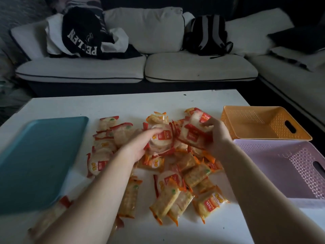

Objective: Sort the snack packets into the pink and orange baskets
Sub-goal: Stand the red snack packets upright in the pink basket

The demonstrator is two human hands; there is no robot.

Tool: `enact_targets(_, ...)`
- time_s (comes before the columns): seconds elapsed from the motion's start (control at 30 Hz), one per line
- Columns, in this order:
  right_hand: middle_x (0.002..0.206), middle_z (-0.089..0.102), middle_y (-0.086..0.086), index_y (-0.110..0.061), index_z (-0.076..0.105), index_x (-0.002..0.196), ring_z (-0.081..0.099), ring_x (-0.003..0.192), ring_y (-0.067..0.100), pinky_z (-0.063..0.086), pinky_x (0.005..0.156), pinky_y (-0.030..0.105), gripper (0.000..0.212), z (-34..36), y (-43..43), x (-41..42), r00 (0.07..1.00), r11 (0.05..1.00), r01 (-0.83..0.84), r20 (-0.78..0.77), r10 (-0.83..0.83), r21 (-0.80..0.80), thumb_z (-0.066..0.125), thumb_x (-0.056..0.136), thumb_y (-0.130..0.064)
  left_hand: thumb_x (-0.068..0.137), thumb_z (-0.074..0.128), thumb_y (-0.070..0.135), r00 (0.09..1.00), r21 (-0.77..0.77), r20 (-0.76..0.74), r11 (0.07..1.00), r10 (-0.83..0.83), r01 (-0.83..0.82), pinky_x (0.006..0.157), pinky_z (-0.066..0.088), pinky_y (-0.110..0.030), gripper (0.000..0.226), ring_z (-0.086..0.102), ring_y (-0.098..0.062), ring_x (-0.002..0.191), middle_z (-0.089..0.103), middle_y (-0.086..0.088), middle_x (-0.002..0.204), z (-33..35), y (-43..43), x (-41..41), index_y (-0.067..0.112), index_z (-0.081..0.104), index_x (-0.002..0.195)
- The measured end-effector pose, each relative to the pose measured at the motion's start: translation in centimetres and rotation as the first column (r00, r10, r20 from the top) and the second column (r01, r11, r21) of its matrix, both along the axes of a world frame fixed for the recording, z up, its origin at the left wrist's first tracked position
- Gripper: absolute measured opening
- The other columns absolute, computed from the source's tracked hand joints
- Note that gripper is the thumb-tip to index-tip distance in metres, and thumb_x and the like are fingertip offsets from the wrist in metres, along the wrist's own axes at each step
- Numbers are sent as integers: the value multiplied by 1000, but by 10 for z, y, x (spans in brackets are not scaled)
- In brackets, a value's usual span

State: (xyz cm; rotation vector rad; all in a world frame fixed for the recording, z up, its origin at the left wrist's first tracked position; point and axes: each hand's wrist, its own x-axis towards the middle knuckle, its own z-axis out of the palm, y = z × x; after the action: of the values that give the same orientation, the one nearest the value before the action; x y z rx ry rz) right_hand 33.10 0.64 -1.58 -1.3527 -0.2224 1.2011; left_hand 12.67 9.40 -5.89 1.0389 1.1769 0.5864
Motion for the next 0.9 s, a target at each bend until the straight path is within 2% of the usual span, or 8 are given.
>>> enact_targets(0.07,94,57,16,-8,61,97,60,81,32,53,74,44,20,-14,11,-8,996,996,-33,77,39,-79,56,78,-11,67,86,41,999,2,-26,999,-48,48,93,56,-38,55,75,-23,98,79,-7,105,-3,-1,1,17,74,115)
enact_targets(0.17,82,55,11,-10,60,93,56,73,28,47,59,32,10,-24,18,-17,977,984,-96,175,122,-150,55,85,-13,76,84,31,997,49,-39,997,-60,61,83,57,-34,43,76,-23,94,79,-7,102,-9,-3,-1,15,73,114)
enact_targets(0.33,75,54,8,-13,58,87,56,69,27,47,66,38,9,-27,18,-17,958,978,-122,238,160,-167,55,80,-17,73,85,31,999,136,-10,990,-46,47,92,59,-46,36,77,-27,92,79,-8,98,-12,-10,-2,18,76,106)
enact_targets(0.43,66,53,4,-15,56,82,54,60,23,47,59,32,4,-24,13,-20,961,981,-151,215,175,-123,56,84,-17,70,85,32,1000,158,19,987,-21,18,90,59,-47,33,77,-29,90,80,-9,95,-8,-21,0,18,78,98)
enact_targets(0.57,84,65,12,-11,65,96,65,82,33,58,81,51,31,-21,1,-26,960,971,-216,160,230,-100,59,69,-26,86,75,13,994,136,104,990,33,-47,82,60,-46,11,76,-34,89,78,-15,95,-1,-38,1,13,79,96)
enact_targets(0.73,69,59,4,-12,63,84,59,70,26,51,70,41,16,-14,-17,-31,952,967,-235,179,249,-95,59,75,-25,90,69,14,991,48,102,995,84,-89,86,57,-54,14,74,-39,88,77,-21,99,4,-60,2,10,78,99)
enact_targets(0.8,83,65,11,-11,66,94,66,82,32,56,79,46,30,-4,-24,-30,945,962,-262,182,273,-81,61,70,-28,90,69,15,988,55,125,994,88,-96,88,56,-56,20,73,-42,96,75,-23,105,7,-64,3,8,77,107)
enact_targets(0.9,101,70,20,-9,67,107,72,95,39,56,91,58,45,18,-37,-21,935,954,-297,190,299,-42,63,68,-32,85,72,24,987,137,142,987,69,-89,82,60,-44,27,74,-36,96,76,-19,104,22,-71,7,11,76,108)
